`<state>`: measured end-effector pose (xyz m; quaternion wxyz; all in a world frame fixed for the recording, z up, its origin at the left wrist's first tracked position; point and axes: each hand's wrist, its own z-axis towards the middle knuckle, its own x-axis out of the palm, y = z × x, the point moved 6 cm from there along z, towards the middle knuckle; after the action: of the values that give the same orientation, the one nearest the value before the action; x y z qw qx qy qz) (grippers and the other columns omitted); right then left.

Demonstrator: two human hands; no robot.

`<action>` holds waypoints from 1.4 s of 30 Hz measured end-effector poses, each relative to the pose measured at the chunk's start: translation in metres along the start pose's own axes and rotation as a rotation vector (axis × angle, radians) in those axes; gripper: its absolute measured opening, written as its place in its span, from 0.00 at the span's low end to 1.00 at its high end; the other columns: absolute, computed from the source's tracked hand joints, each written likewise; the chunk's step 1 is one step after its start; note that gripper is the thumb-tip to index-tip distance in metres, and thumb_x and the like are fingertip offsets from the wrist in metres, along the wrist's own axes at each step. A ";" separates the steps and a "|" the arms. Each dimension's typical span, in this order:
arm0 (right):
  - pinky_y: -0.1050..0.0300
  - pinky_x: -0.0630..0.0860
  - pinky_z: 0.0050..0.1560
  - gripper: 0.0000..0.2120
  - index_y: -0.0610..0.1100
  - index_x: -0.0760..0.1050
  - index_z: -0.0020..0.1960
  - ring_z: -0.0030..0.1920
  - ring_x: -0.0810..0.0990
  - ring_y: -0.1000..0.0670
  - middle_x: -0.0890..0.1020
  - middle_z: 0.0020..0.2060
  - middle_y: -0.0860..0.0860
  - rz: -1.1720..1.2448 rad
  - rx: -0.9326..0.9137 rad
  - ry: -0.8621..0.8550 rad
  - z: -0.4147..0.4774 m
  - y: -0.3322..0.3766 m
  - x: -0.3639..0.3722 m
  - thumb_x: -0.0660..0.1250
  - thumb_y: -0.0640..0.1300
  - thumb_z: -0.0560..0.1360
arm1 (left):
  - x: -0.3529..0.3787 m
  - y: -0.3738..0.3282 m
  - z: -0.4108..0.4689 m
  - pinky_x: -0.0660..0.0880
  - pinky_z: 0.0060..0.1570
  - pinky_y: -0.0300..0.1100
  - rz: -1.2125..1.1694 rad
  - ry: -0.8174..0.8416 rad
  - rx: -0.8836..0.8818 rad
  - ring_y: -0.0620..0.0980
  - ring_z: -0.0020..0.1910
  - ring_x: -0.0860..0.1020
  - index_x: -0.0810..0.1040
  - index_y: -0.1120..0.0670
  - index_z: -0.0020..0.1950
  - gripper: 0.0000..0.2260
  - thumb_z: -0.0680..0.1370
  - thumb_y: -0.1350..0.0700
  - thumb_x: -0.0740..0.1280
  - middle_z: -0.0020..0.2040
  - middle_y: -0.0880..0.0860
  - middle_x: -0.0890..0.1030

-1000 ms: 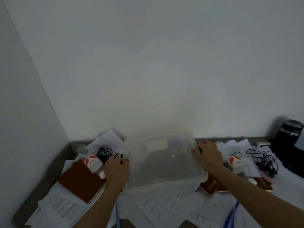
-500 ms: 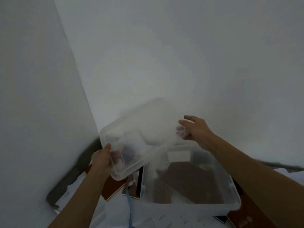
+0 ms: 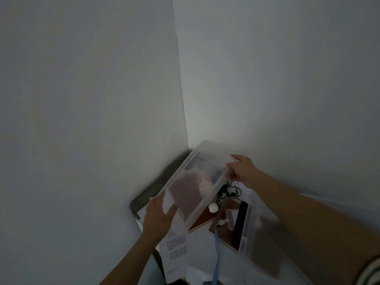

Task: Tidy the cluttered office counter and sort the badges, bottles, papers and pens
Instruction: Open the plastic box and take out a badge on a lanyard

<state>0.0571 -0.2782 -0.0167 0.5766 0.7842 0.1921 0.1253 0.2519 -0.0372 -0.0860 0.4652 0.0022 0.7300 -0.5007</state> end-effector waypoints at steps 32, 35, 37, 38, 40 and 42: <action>0.57 0.70 0.47 0.10 0.46 0.74 0.51 0.53 0.77 0.45 0.79 0.54 0.45 -1.634 -0.186 0.461 0.013 -0.027 0.054 0.72 0.47 0.73 | 0.056 0.007 0.062 0.70 0.59 0.49 0.612 0.282 0.323 0.54 0.61 0.72 0.68 0.48 0.68 0.20 0.77 0.45 0.62 0.64 0.51 0.73; 0.58 0.66 0.46 0.09 0.46 0.73 0.55 0.48 0.73 0.48 0.75 0.48 0.51 -1.422 -0.408 0.330 -0.005 0.027 0.045 0.67 0.47 0.77 | 0.052 -0.028 0.072 0.77 0.49 0.49 0.411 0.210 0.425 0.54 0.50 0.79 0.76 0.52 0.52 0.11 0.77 0.48 0.59 0.49 0.52 0.78; 0.58 0.65 0.47 0.11 0.45 0.74 0.60 0.46 0.72 0.51 0.73 0.47 0.53 -1.309 -0.502 0.260 -0.024 0.061 0.035 0.64 0.46 0.79 | 0.051 -0.067 0.069 0.77 0.40 0.46 -0.004 0.220 0.449 0.49 0.39 0.78 0.75 0.55 0.46 0.10 0.80 0.51 0.57 0.40 0.53 0.77; 0.58 0.65 0.48 0.12 0.46 0.74 0.63 0.48 0.71 0.52 0.73 0.48 0.54 -1.270 -0.536 0.226 -0.035 0.076 0.028 0.62 0.46 0.80 | 0.049 -0.086 0.066 0.76 0.38 0.41 -0.179 0.247 0.364 0.46 0.36 0.75 0.75 0.56 0.46 0.11 0.82 0.54 0.57 0.39 0.52 0.77; 0.59 0.65 0.49 0.14 0.47 0.74 0.66 0.48 0.71 0.55 0.73 0.49 0.57 -1.181 -0.580 0.136 -0.058 0.104 0.010 0.60 0.45 0.81 | 0.064 -0.116 0.055 0.77 0.39 0.38 -0.508 0.521 0.066 0.46 0.38 0.77 0.76 0.58 0.57 0.14 0.84 0.55 0.53 0.44 0.55 0.81; 0.65 0.66 0.43 0.15 0.47 0.74 0.66 0.41 0.71 0.60 0.73 0.43 0.61 -1.057 -0.618 -0.026 -0.077 0.132 -0.019 0.62 0.45 0.81 | 0.080 -0.142 0.037 0.80 0.40 0.49 -0.787 0.836 -0.055 0.55 0.38 0.82 0.75 0.58 0.61 0.18 0.84 0.50 0.50 0.40 0.59 0.84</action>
<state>0.0287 -0.2547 0.1327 0.7638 0.3809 0.5026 -0.1373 0.1650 -0.1727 -0.0396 -0.0847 -0.0839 0.8105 -0.5735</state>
